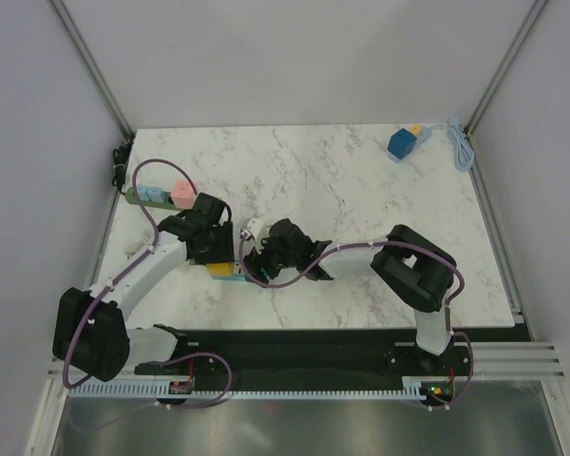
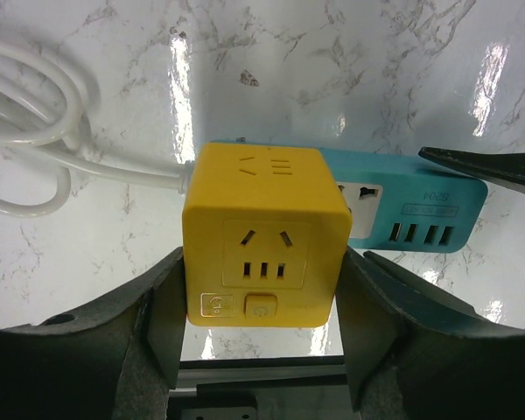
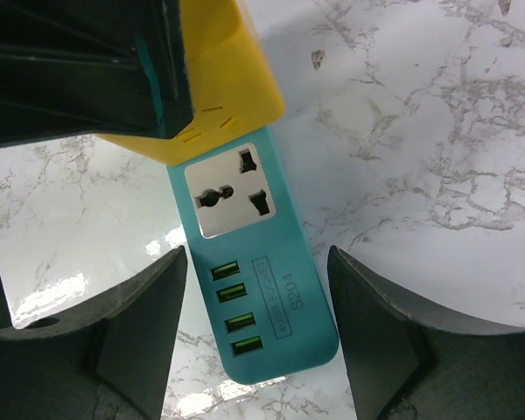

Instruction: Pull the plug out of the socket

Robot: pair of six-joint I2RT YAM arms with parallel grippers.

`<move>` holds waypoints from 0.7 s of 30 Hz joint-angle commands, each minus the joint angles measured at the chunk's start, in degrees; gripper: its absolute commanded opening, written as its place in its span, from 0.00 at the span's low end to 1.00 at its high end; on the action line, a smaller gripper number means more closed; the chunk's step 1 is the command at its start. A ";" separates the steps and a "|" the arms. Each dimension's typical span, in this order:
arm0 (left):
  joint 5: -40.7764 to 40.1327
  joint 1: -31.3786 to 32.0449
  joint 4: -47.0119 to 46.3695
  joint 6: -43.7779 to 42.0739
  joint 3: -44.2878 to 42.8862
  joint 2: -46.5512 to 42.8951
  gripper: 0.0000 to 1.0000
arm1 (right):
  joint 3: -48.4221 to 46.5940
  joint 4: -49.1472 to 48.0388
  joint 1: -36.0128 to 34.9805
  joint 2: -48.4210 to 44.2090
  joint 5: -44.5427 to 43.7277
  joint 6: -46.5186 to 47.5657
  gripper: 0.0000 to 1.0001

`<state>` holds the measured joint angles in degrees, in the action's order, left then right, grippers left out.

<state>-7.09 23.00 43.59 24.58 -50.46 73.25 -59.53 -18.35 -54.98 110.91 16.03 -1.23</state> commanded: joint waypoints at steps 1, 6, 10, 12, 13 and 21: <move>1.38 0.20 -2.28 -0.23 1.68 -0.74 0.38 | -2.43 -0.64 -0.39 1.50 1.02 0.80 0.73; 2.34 0.20 -2.11 -0.32 1.68 -1.44 0.15 | -3.49 -0.20 -0.30 2.64 2.42 0.62 0.74; 3.92 0.11 -2.20 0.03 1.33 -3.55 0.02 | -4.28 0.42 0.05 3.08 4.62 -1.13 0.80; 4.37 0.20 -2.20 0.56 1.33 -4.78 0.02 | -5.60 1.64 0.66 3.43 6.28 -3.50 0.82; 4.72 0.20 -2.20 0.73 1.33 -6.09 0.02 | -5.86 1.56 1.27 3.35 8.21 -4.38 0.83; 6.83 0.20 -2.11 0.73 1.94 -12.34 0.02 | -5.86 -2.21 5.50 3.78 19.12 -15.02 0.86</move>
<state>-3.03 22.96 43.59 24.62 -48.29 63.70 -63.86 -17.23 -50.74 113.65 28.77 -11.25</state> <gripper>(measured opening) 0.674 0.863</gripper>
